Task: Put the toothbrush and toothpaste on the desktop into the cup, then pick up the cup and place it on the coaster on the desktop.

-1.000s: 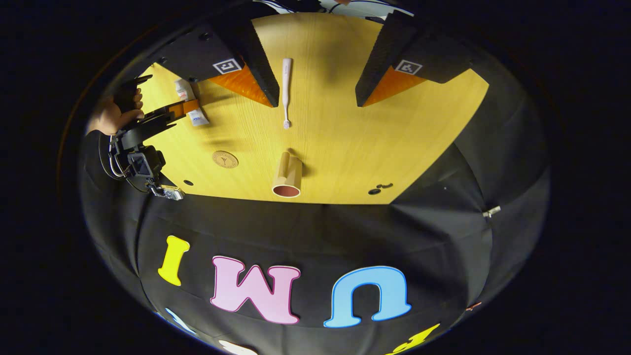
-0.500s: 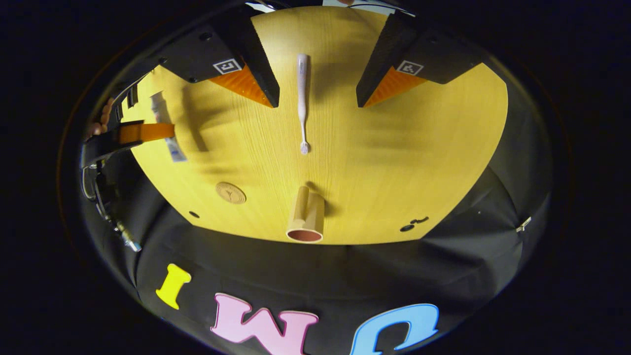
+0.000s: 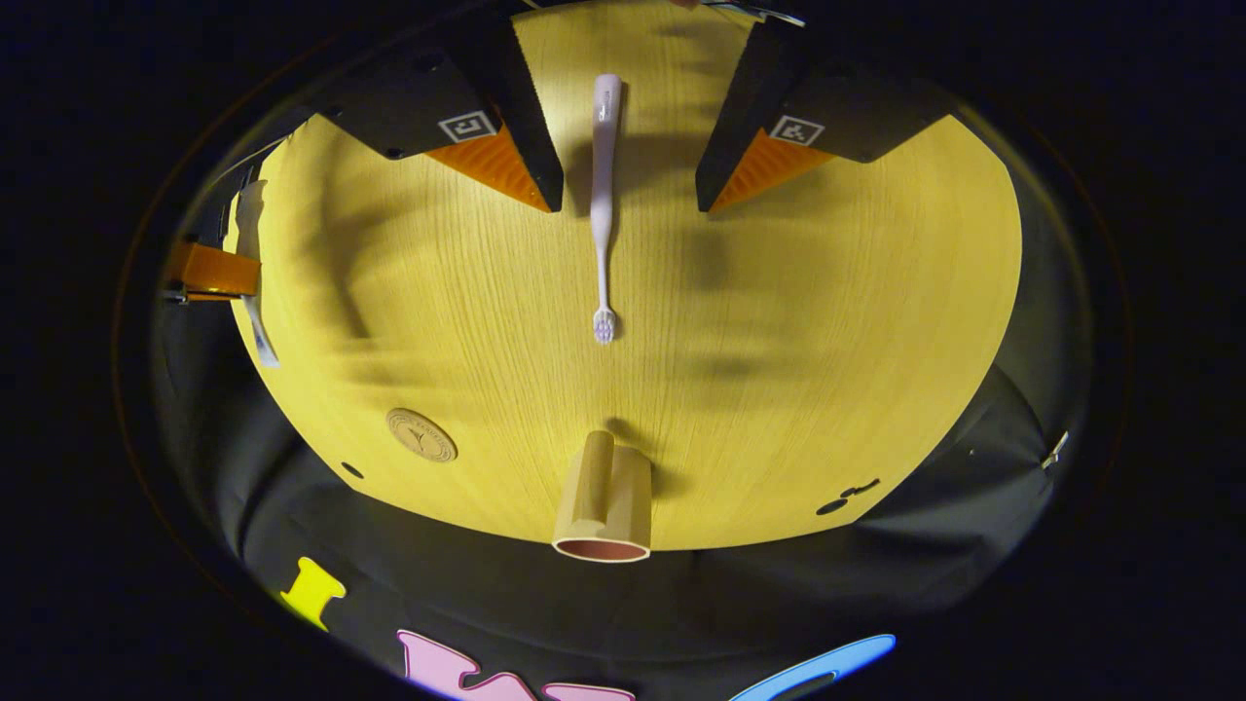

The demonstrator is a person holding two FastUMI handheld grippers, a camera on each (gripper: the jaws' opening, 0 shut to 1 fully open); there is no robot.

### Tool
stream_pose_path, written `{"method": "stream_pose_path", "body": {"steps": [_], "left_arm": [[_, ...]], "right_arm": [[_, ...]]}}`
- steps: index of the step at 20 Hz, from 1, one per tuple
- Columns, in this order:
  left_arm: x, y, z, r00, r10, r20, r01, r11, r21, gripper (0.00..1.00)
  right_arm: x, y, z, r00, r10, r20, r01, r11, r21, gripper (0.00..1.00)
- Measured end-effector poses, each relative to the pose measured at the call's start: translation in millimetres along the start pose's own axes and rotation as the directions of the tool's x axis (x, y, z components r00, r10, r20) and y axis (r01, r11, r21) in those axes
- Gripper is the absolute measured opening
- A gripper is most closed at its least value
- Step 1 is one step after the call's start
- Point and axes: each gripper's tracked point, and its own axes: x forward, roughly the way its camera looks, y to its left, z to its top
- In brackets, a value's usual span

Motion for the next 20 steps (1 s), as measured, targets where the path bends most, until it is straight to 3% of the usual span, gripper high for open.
{"method": "stream_pose_path", "body": {"steps": [2,3,4,9,10,11,12,14,20], "left_arm": [[7.0,1.1,-1.9,1.000,0.014,-0.018,-0.014,1.000,0.017,0.82],[5.9,0.3,-0.9,1.000,0.018,-0.015,-0.018,0.999,0.030,0.79],[6.7,1.3,-3.0,0.999,0.033,-0.028,-0.032,0.999,0.038,0.70],[9.3,-8.7,-4.3,0.996,0.031,-0.086,-0.025,0.997,0.072,0.54],[10.3,-11.5,-3.9,0.995,0.035,-0.094,-0.027,0.997,0.077,0.40],[10.5,-15.3,-3.3,0.994,0.036,-0.100,-0.028,0.996,0.082,0.35],[11.5,-17.9,-3.2,0.993,0.043,-0.106,-0.033,0.995,0.089,0.24],[10.1,-18.1,-2.8,0.993,0.061,-0.105,-0.050,0.993,0.103,0.13],[9.7,-17.4,0.6,0.996,0.060,-0.072,-0.058,0.998,0.026,0.07]], "right_arm": [[0.2,-0.2,4.7,1.000,0.015,0.013,-0.015,1.000,0.016,0.29],[-0.5,-1.4,7.1,1.000,0.021,0.018,-0.022,1.000,0.021,0.24],[0.2,-1.4,9.6,0.999,0.028,0.023,-0.028,0.999,0.024,0.28],[6.1,2.0,24.6,0.997,0.053,0.054,-0.054,0.999,0.007,0.29],[7.5,4.0,27.3,0.997,0.060,0.054,-0.061,0.998,0.005,0.29],[8.4,4.6,30.5,0.996,0.067,0.058,-0.067,0.998,0.005,0.29],[9.3,5.6,34.4,0.995,0.072,0.063,-0.072,0.997,0.004,0.29],[9.8,7.4,42.8,0.994,0.080,0.076,-0.080,0.997,-0.004,0.29],[17.9,21.3,80.6,0.986,0.111,0.125,-0.106,0.993,-0.047,0.29]]}}
